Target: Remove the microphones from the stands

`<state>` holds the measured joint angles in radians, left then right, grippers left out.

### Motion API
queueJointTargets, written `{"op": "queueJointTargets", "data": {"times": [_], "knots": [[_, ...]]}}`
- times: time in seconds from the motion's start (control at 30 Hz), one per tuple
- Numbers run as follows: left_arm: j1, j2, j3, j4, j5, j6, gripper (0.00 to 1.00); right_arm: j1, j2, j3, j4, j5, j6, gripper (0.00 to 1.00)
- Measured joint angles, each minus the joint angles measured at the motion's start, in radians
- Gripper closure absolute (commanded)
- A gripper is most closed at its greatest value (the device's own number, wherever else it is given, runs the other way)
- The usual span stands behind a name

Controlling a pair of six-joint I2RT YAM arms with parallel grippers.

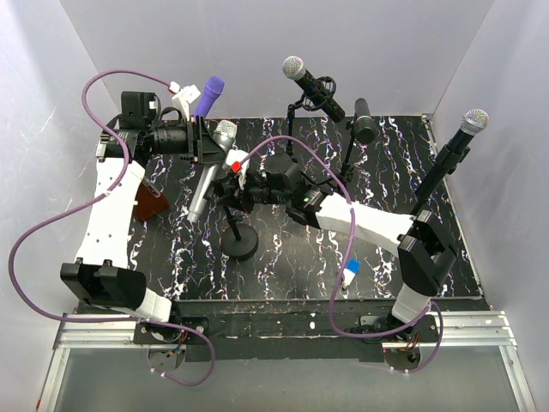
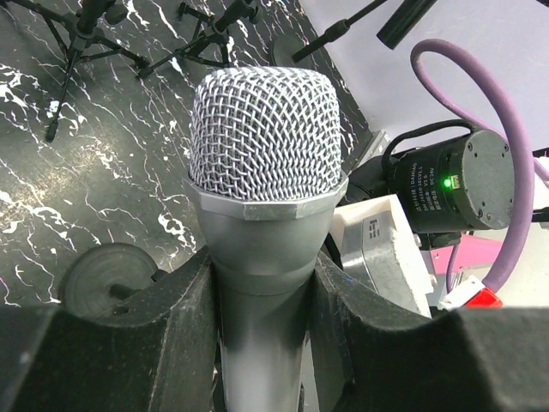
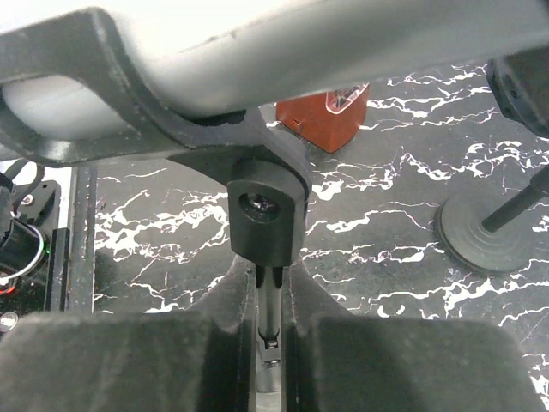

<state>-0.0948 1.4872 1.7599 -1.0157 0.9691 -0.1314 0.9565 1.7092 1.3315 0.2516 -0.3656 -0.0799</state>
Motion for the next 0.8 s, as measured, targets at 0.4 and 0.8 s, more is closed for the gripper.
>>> {"op": "queueJointTargets", "data": {"times": [0.4,0.8], "knots": [[0.002,0.089,0.323,-0.076,-0.032,0.072,1.00,-0.021,-0.043,-0.032,0.042,0.058,0.050,0.99],[0.052,0.024,0.769,0.056,-0.270,0.235,1.00,-0.042,-0.109,-0.133,0.016,0.098,0.049,0.94]]}}
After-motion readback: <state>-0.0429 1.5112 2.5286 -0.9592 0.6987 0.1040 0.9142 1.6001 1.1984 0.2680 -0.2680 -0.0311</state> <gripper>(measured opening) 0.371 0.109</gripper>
